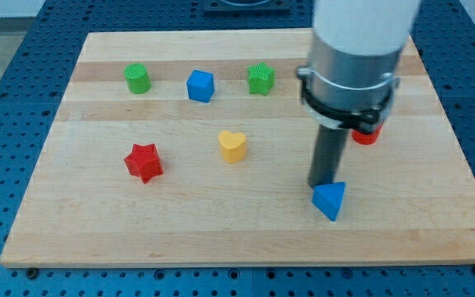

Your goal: Move the triangle closer to the heart

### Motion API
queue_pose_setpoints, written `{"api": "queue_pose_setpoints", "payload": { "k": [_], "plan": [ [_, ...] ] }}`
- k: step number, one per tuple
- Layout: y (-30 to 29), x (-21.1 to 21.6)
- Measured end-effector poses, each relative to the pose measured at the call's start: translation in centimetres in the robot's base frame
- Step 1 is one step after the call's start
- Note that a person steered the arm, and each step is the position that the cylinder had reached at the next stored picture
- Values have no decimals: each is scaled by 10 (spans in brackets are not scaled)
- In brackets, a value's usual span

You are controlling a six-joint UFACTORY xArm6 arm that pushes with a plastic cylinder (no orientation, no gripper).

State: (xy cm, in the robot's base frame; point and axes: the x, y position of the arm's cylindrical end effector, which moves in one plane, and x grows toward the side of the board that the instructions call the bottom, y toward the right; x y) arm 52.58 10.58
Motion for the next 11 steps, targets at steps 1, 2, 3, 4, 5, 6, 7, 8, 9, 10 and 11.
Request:
{"api": "queue_pose_setpoints", "payload": {
  "k": [1,2,3,4,5,6,7,8,9,10,11],
  "plan": [
    [54,-2],
    [86,35],
    [60,73],
    [32,-4],
    [34,-90],
    [34,-65],
    [27,-9],
    [31,26],
    [42,47],
    [3,31],
    [22,-37]
  ]
}}
